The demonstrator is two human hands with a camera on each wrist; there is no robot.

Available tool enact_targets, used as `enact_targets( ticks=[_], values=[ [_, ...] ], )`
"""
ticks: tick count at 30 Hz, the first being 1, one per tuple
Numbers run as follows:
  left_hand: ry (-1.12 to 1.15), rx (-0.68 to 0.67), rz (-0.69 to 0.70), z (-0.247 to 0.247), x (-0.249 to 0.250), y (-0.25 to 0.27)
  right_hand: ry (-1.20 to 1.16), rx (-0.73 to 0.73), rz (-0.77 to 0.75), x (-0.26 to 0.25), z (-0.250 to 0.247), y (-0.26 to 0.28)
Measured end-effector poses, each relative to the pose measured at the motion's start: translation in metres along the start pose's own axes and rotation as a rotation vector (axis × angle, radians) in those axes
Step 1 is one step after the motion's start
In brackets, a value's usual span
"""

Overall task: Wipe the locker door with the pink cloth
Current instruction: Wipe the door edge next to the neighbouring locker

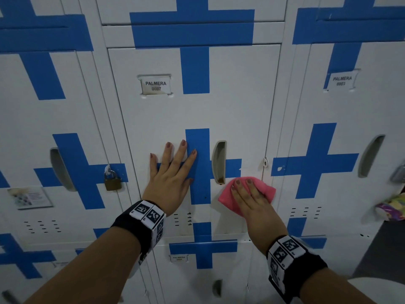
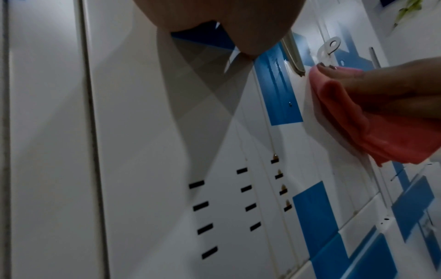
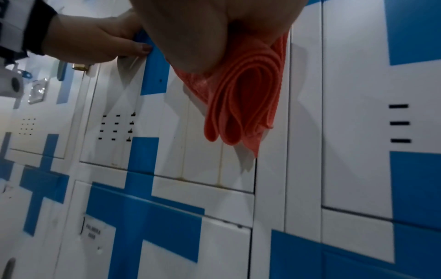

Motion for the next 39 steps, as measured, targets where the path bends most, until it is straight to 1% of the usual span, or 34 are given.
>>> enact_targets(
  ticks=[2,4,5,7,9,11,12,13,14,15,16,17,18,19,20,21,22,23,24,26,28,31,33,36,39],
  values=[
    [-0.007,-0.01,-0.001,0.001,0.0,0.0,0.006,-0.046,0.006,0.0,0.008,0.008],
    [-0.011,-0.009,0.002,0.001,0.0,0.0,-0.002,-0.139,0.078,0.008,0.023,0.019],
    [-0.015,-0.004,0.005,0.001,0.0,0.0,-0.009,-0.162,0.11,0.01,0.028,0.024],
    [-0.017,0.003,0.009,0.001,0.0,0.001,-0.074,-0.206,0.155,0.011,0.037,0.034],
    [-0.009,0.007,0.009,0.0,0.0,0.001,-0.149,-0.275,0.167,0.009,0.041,0.042],
    [-0.003,0.005,0.009,0.0,0.001,0.0,-0.18,-0.291,0.202,0.009,0.039,0.043],
    [-0.004,0.003,0.009,0.0,0.001,0.0,-0.25,-0.281,0.235,0.011,0.036,0.042],
    [-0.008,0.001,0.008,0.0,0.0,0.0,-0.332,-0.267,0.272,0.013,0.034,0.041],
    [-0.01,0.0,0.007,0.0,0.0,0.0,-0.434,-0.196,0.298,0.011,0.024,0.038],
    [-0.009,-0.001,0.007,0.0,0.001,0.001,-0.537,-0.083,0.311,0.01,0.01,0.034],
    [-0.006,-0.001,0.006,0.0,0.001,0.001,-0.632,0.079,0.308,0.01,-0.009,0.032],
    [-0.003,0.0,0.004,0.0,0.001,0.001,-0.675,0.231,0.284,0.006,-0.029,0.03],
    [0.0,0.002,0.003,-0.001,0.001,0.001,-0.671,0.33,0.247,-0.001,-0.047,0.025],
    [0.005,0.007,0.003,-0.002,0.001,0.0,-0.652,0.378,0.201,-0.008,-0.058,0.019],
    [0.012,0.01,0.003,-0.002,0.001,0.0,-0.624,0.367,0.153,-0.016,-0.064,0.01],
    [0.019,0.01,0.001,-0.002,0.001,0.0,-0.607,0.301,0.123,-0.022,-0.059,-0.002],
    [0.02,0.008,0.0,-0.001,0.0,0.0,-0.562,0.201,0.111,-0.025,-0.049,-0.012],
    [0.013,0.008,-0.001,-0.001,0.0,0.0,-0.45,0.134,0.104,-0.025,-0.039,-0.02],
    [0.003,0.008,0.0,-0.001,0.0,0.0,-0.312,0.103,0.09,-0.023,-0.031,-0.026],
    [-0.012,0.004,0.002,0.0,0.001,0.0,-0.154,0.041,0.103,-0.015,-0.011,-0.027],
    [-0.02,0.002,0.005,0.001,0.001,0.0,-0.084,0.031,0.114,-0.01,-0.002,-0.023],
    [-0.013,0.012,0.004,0.002,0.0,0.0,-0.034,0.103,0.085,-0.009,-0.001,-0.017],
    [-0.007,0.015,0.005,0.002,0.0,0.001,0.01,0.116,0.072,-0.011,0.002,-0.014],
    [0.0,0.018,0.008,0.002,0.001,0.0,0.016,0.106,0.066,-0.014,0.011,-0.008],
    [-0.002,0.017,0.009,0.002,0.001,0.0,0.1,0.058,0.015,-0.02,0.023,0.002]
  ],
)
Point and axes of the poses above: each hand's wrist, its own y-axis away from the middle knuckle, its own z-axis out of the palm, x = y × z, the point moved 10 cm from there along -y, towards the middle knuckle, and after that the axes turned 8 degrees about -y, right-handed, at the moved point
